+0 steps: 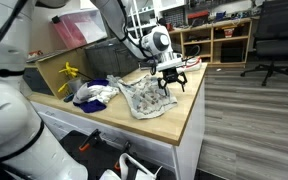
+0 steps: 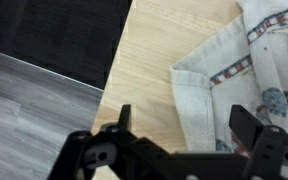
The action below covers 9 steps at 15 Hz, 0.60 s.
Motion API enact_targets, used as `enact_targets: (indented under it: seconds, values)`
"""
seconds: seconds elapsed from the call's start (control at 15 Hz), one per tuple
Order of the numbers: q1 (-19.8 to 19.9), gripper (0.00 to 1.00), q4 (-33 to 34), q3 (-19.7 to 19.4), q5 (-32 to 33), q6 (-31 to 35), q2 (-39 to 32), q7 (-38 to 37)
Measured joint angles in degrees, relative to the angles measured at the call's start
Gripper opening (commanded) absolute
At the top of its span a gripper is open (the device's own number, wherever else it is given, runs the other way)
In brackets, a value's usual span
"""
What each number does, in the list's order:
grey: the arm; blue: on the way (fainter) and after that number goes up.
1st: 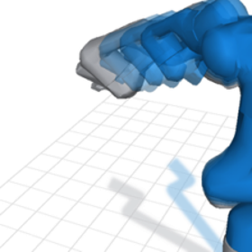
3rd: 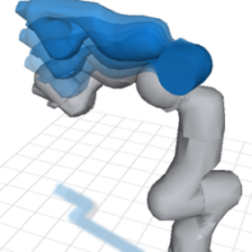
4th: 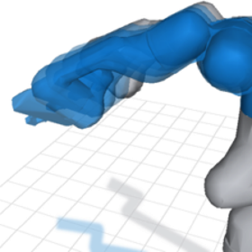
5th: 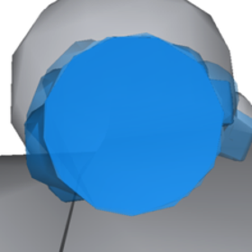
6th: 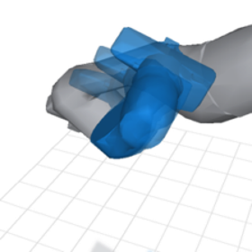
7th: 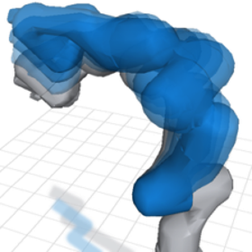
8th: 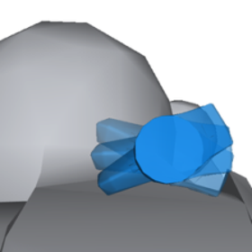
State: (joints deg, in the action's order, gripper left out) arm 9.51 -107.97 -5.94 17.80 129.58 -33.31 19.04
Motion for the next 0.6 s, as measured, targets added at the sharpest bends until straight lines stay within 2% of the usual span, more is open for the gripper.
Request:
enact_targets:
  seconds: [0.4,0.6]
  values:
    - [0.0,1.00,0.0,-0.9,1.5,1.1,-1.7,0.0]
    - [-0.1,0.96,-0.1,-0.7,1.5,1.4,-2.1,-0.1]
